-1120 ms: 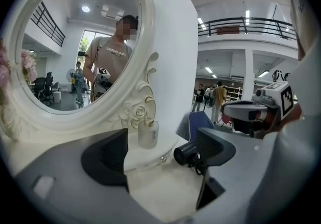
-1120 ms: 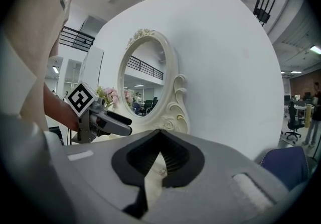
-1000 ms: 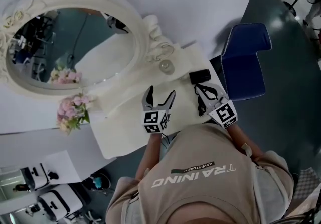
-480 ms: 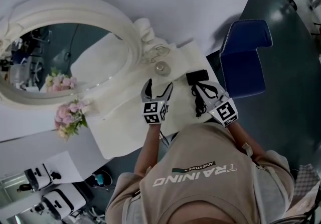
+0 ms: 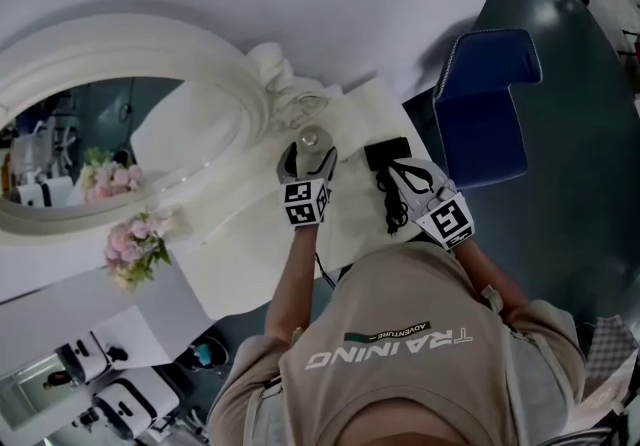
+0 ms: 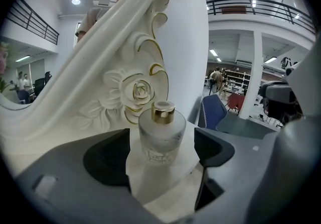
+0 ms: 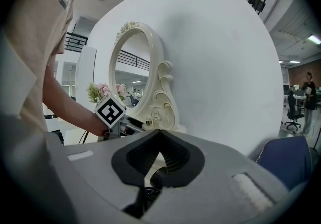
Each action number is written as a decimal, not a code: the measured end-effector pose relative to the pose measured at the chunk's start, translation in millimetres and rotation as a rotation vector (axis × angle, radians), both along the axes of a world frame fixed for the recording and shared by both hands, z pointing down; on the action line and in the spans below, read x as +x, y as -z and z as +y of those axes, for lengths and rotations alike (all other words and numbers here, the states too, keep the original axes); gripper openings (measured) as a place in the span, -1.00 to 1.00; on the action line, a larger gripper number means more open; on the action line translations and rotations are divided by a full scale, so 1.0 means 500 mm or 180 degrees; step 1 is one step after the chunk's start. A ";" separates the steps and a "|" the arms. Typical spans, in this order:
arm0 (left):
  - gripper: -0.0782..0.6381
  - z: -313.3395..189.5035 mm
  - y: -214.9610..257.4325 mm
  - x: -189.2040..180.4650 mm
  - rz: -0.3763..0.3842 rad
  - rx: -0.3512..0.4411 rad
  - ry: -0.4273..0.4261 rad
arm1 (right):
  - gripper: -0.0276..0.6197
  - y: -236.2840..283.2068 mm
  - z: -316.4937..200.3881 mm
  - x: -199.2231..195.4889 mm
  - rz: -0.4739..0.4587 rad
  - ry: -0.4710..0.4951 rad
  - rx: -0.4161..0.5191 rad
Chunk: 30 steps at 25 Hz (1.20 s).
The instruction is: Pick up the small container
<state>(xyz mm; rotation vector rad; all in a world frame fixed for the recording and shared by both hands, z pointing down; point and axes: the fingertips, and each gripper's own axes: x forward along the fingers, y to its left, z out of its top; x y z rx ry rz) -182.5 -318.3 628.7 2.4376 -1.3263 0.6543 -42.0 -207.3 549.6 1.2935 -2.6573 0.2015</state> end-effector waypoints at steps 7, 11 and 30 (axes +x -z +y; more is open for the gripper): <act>0.37 -0.037 -0.026 0.019 -0.0154 -0.0015 -0.0078 | -0.91 -0.014 -0.013 0.011 0.0046 -0.0042 -0.0065; 0.33 -0.052 -0.039 0.035 -0.0162 -0.0042 -0.0120 | -0.91 -0.020 -0.023 0.017 -0.0017 -0.0098 -0.0094; 0.21 -0.071 -0.057 0.040 -0.0381 0.0019 -0.0069 | -0.91 -0.005 -0.041 0.018 -0.0062 -0.0127 -0.0009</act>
